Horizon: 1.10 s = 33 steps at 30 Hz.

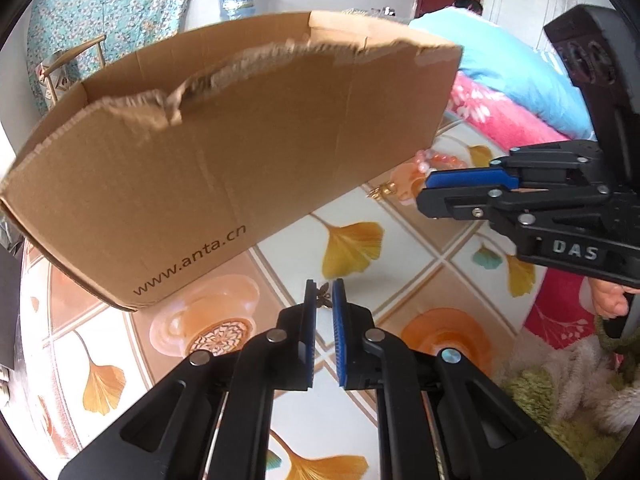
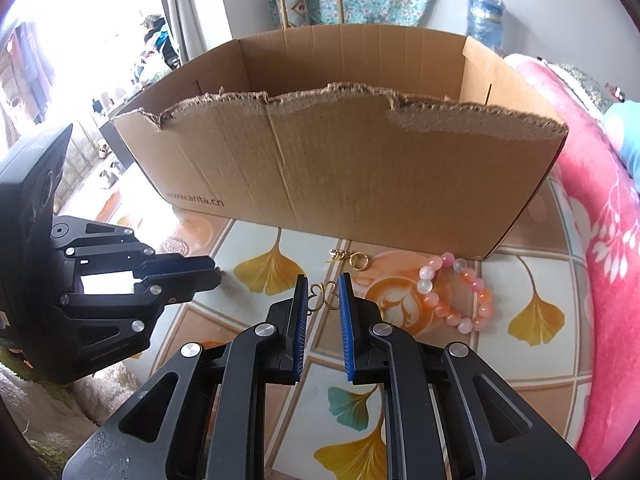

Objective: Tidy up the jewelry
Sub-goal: 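Carry the gold keychain over the box and open the left tool, then move both tools back out of the box toward the remaining keychains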

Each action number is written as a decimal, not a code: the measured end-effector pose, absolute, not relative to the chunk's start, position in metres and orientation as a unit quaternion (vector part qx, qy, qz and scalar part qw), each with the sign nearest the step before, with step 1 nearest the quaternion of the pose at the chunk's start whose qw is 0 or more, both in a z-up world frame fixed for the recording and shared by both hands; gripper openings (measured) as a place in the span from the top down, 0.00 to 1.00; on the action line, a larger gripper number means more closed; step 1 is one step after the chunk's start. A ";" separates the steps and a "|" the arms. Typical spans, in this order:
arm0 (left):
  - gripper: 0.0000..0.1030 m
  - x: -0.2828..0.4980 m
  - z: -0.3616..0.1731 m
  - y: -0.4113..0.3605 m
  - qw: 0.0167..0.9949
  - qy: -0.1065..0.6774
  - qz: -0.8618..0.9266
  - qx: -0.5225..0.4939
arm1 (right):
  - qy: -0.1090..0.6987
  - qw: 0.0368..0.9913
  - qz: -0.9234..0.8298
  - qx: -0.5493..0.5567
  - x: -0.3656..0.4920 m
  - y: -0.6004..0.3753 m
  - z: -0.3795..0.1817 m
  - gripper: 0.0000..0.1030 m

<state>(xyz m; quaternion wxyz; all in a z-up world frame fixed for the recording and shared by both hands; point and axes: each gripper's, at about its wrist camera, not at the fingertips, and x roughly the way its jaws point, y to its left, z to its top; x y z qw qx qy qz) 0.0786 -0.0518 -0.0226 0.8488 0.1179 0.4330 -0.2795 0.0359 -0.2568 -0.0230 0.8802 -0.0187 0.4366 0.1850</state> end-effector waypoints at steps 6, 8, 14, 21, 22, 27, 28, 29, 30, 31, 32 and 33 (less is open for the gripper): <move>0.93 0.059 0.047 -0.033 0.877 0.346 -0.323 0.080 | 0.377 0.898 0.227 0.006 0.023 -0.260 0.033 0.87; 0.93 0.058 0.072 -0.028 0.890 0.310 -0.326 0.078 | 0.347 0.906 0.243 0.014 0.022 -0.261 0.055 0.87; 0.93 0.102 0.105 -0.032 0.899 0.283 -0.326 0.068 | 0.305 0.914 0.266 0.024 0.063 -0.262 0.089 0.87; 0.92 0.194 0.074 -0.049 0.865 0.408 -0.288 0.036 | 0.438 0.862 0.245 0.063 0.159 -0.262 0.047 0.87; 0.92 0.205 0.068 -0.051 0.857 0.426 -0.289 0.027 | 0.446 0.858 0.245 0.065 0.163 -0.262 0.043 0.87; 0.91 0.233 0.048 -0.053 0.825 0.487 -0.287 -0.018 | 0.467 0.851 0.230 0.078 0.178 -0.266 0.035 0.84; 0.90 0.236 0.045 -0.054 0.823 0.490 -0.287 -0.021 | 0.466 0.851 0.228 0.081 0.177 -0.268 0.037 0.81; 0.84 0.239 0.043 -0.052 0.821 0.496 -0.281 -0.027 | 0.465 0.851 0.227 0.084 0.178 -0.271 0.036 0.80; 0.78 0.237 0.043 -0.052 0.822 0.496 -0.279 -0.031 | 0.464 0.852 0.226 0.089 0.177 -0.273 0.037 0.79; 0.75 0.237 0.043 -0.050 0.823 0.493 -0.281 -0.038 | 0.461 0.853 0.226 0.095 0.176 -0.276 0.038 0.78; 0.72 0.236 0.044 -0.048 0.823 0.491 -0.282 -0.042 | 0.458 0.855 0.223 0.100 0.175 -0.279 0.039 0.77; 0.69 0.236 0.044 -0.046 0.824 0.490 -0.281 -0.044 | 0.455 0.856 0.221 0.104 0.175 -0.282 0.041 0.77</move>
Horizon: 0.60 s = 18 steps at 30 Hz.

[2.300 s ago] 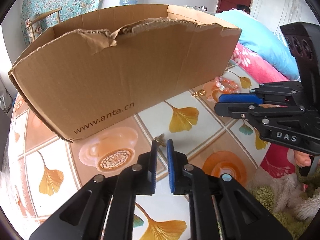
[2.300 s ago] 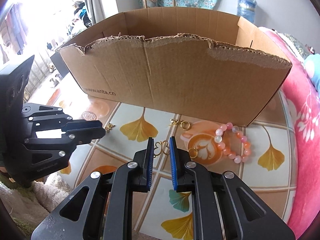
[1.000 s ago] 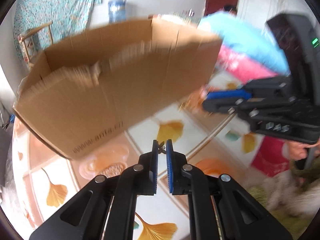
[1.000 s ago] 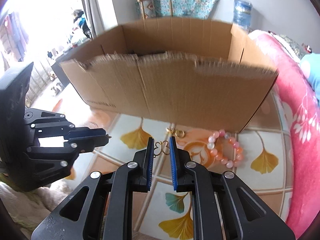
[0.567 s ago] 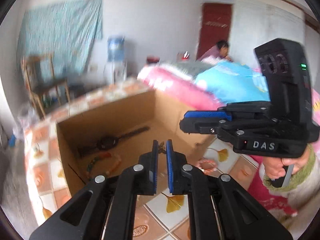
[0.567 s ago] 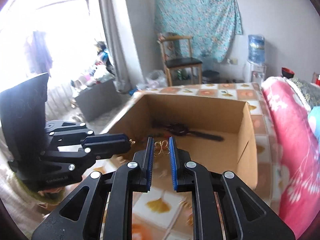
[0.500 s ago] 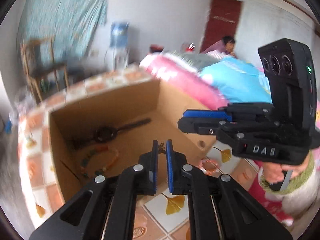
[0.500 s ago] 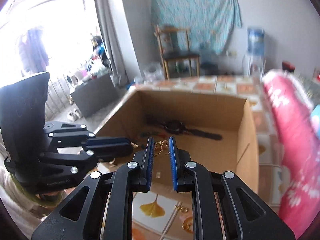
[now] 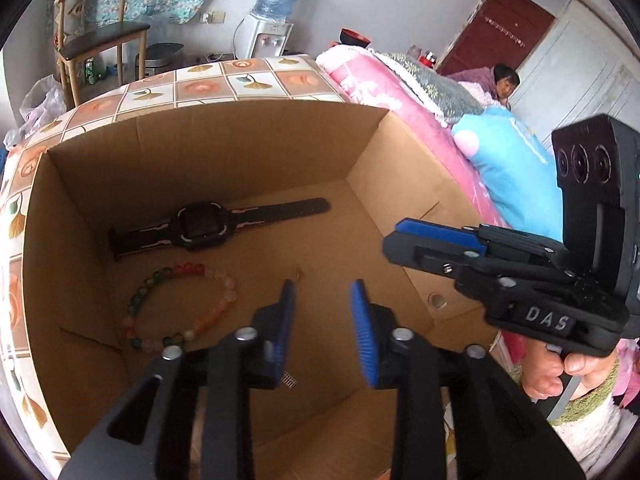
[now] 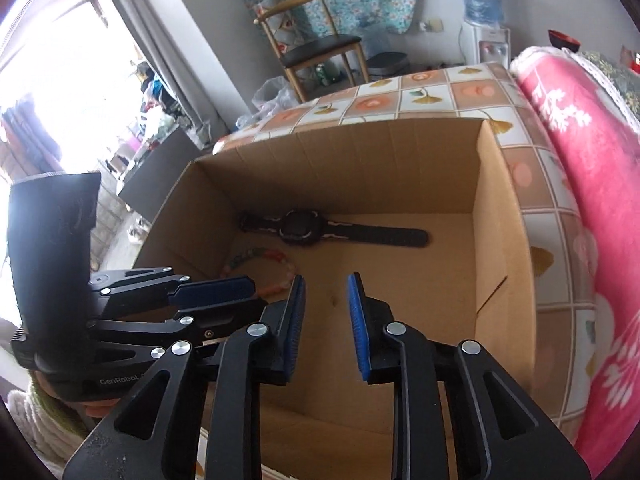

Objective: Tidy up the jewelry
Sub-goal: 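Move both tools back out of the box toward the remaining keychains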

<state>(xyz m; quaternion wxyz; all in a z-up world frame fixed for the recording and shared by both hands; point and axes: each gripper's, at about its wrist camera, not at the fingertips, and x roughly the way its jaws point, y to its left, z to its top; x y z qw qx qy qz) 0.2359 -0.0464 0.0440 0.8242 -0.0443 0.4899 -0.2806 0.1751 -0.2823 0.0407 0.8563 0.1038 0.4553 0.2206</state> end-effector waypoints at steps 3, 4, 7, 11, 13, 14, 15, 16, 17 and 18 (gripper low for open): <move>0.65 0.236 0.050 -0.042 0.830 0.480 -0.279 -0.053 | 0.445 0.861 0.218 0.117 0.171 -0.292 0.048 0.75; 0.64 0.234 0.054 -0.039 0.833 0.475 -0.279 -0.057 | 0.441 0.862 0.218 0.122 0.169 -0.295 0.052 0.74; 0.60 0.231 0.064 -0.031 0.841 0.458 -0.280 -0.067 | 0.430 0.867 0.215 0.132 0.164 -0.304 0.061 0.70; 0.54 0.215 0.080 -0.020 0.852 0.436 -0.281 -0.066 | 0.403 0.877 0.217 0.147 0.148 -0.317 0.078 0.68; 0.48 0.198 0.092 -0.015 0.861 0.418 -0.284 -0.054 | 0.382 0.884 0.223 0.155 0.133 -0.326 0.090 0.67; 0.44 0.191 0.096 -0.012 0.864 0.410 -0.288 -0.050 | 0.372 0.887 0.224 0.157 0.126 -0.330 0.095 0.65; 0.40 0.183 0.101 -0.010 0.867 0.401 -0.293 -0.047 | 0.358 0.891 0.229 0.160 0.114 -0.335 0.102 0.63; 0.38 0.169 0.106 -0.005 0.869 0.389 -0.303 -0.044 | 0.349 0.893 0.234 0.161 0.106 -0.339 0.106 0.61; 0.33 0.160 0.110 -0.002 0.870 0.382 -0.310 -0.042 | 0.337 0.896 0.241 0.162 0.095 -0.343 0.110 0.60; 0.29 0.151 0.113 0.001 0.870 0.374 -0.318 -0.040 | 0.327 0.897 0.248 0.163 0.083 -0.347 0.113 0.58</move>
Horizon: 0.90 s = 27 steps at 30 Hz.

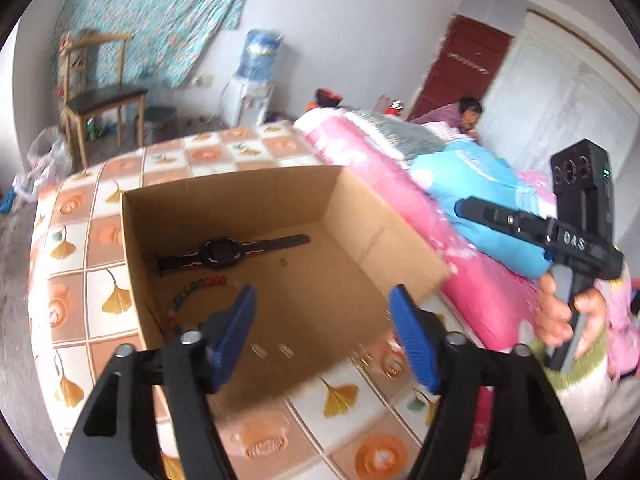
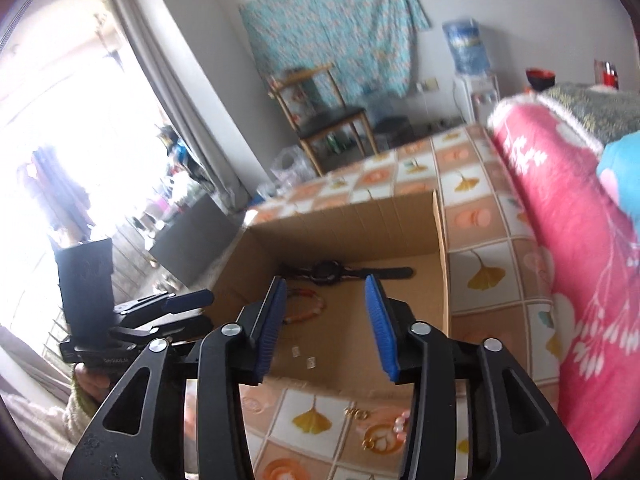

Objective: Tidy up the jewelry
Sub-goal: 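Move both tools back out of the box toward the remaining keychains, then move the right tool toward the gold ring keychain beside the bead bracelet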

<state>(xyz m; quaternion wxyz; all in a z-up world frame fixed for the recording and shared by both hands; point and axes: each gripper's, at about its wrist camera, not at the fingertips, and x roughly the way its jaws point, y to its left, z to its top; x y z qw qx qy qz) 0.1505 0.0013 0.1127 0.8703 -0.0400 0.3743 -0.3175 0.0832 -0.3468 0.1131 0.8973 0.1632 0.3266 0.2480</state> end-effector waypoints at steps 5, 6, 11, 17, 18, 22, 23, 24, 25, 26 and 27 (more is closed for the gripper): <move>0.14 0.096 0.112 0.017 0.861 0.354 -0.363 -0.034 | 0.315 0.891 0.278 0.170 0.045 -0.352 0.108 0.52; 0.11 0.090 0.107 0.019 0.857 0.361 -0.367 -0.036 | 0.321 0.889 0.280 0.169 0.040 -0.351 0.103 0.52; 0.08 0.074 0.068 0.014 0.850 0.405 -0.337 -0.014 | 0.395 0.869 0.252 0.162 0.036 -0.334 0.050 0.52; 0.08 0.080 0.009 -0.025 0.852 0.442 -0.273 0.070 | 0.450 0.856 0.221 0.124 0.053 -0.307 0.000 0.64; 0.08 0.081 0.002 -0.030 0.852 0.441 -0.269 0.080 | 0.452 0.859 0.215 0.108 0.053 -0.304 -0.005 0.64; 0.08 0.083 -0.025 -0.053 0.849 0.441 -0.252 0.145 | 0.464 0.863 0.197 0.039 0.071 -0.287 -0.026 0.69; 0.08 0.082 -0.030 -0.059 0.847 0.440 -0.252 0.159 | 0.465 0.862 0.199 0.034 0.074 -0.285 -0.029 0.70; 0.08 0.081 -0.032 -0.062 0.847 0.439 -0.253 0.165 | 0.466 0.861 0.201 0.028 0.075 -0.284 -0.031 0.70; 0.08 0.081 -0.034 -0.064 0.846 0.437 -0.255 0.169 | 0.468 0.860 0.201 0.020 0.079 -0.282 -0.035 0.71; 0.08 0.080 -0.036 -0.066 0.845 0.437 -0.257 0.171 | 0.469 0.860 0.203 0.016 0.082 -0.280 -0.037 0.72; 0.08 0.080 -0.035 -0.066 0.846 0.436 -0.258 0.168 | 0.468 0.859 0.206 0.014 0.084 -0.279 -0.038 0.72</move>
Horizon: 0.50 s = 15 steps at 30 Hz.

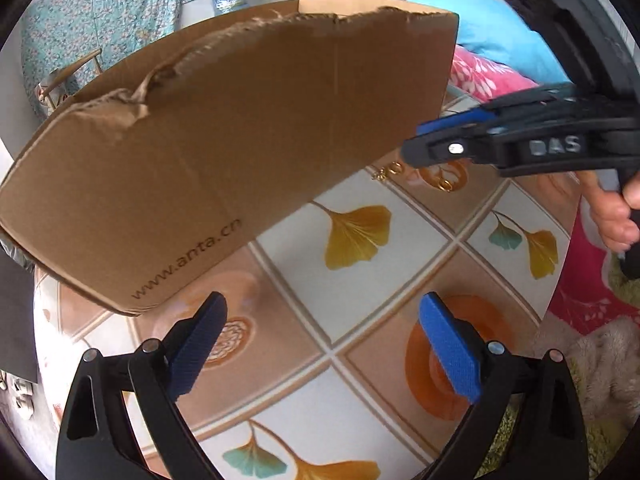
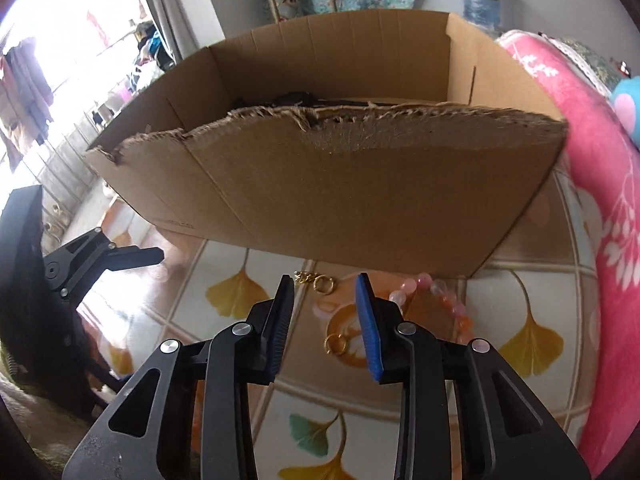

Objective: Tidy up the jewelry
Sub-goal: 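Move the right tool toward the gold ring keychain beside the bead bracelet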

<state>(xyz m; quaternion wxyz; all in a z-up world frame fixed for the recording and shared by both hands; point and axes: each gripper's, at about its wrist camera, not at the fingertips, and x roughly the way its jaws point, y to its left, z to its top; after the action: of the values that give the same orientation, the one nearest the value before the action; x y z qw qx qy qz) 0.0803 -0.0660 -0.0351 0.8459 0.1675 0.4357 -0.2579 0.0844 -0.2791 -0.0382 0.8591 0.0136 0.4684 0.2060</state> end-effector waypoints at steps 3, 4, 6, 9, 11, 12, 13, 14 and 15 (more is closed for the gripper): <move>0.06 0.085 -0.036 -0.063 0.845 0.442 -0.260 0.151 | 0.475 0.853 0.214 0.009 0.092 -0.276 -0.046 0.76; 0.06 0.087 -0.037 -0.061 0.844 0.446 -0.259 0.143 | 0.478 0.852 0.216 0.007 0.094 -0.275 -0.048 0.80; 0.05 0.087 -0.038 -0.059 0.848 0.443 -0.256 0.140 | 0.477 0.852 0.216 0.003 0.096 -0.274 -0.050 0.84; 0.05 0.087 -0.038 -0.053 0.851 0.436 -0.258 0.138 | 0.483 0.848 0.216 0.004 0.095 -0.275 -0.051 0.92; 0.05 0.082 -0.040 -0.048 0.854 0.431 -0.256 0.136 | 0.484 0.848 0.218 0.008 0.091 -0.275 -0.051 0.93; 0.05 0.081 -0.040 -0.047 0.856 0.430 -0.254 0.135 | 0.484 0.847 0.220 0.009 0.088 -0.275 -0.052 0.93; 0.05 0.081 -0.038 -0.047 0.856 0.431 -0.252 0.134 | 0.484 0.846 0.222 0.011 0.086 -0.275 -0.052 0.93; 0.05 0.080 -0.038 -0.046 0.855 0.433 -0.251 0.134 | 0.485 0.845 0.225 0.013 0.084 -0.275 -0.052 0.93; 0.05 0.080 -0.038 -0.044 0.855 0.435 -0.250 0.134 | 0.486 0.843 0.228 0.013 0.081 -0.274 -0.052 0.93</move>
<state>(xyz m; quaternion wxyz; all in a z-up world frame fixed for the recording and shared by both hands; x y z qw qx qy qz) 0.0801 -0.0443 -0.0381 0.8548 0.1342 0.4346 -0.2500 0.0812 -0.2735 -0.0518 0.8433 0.0135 0.4864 0.2281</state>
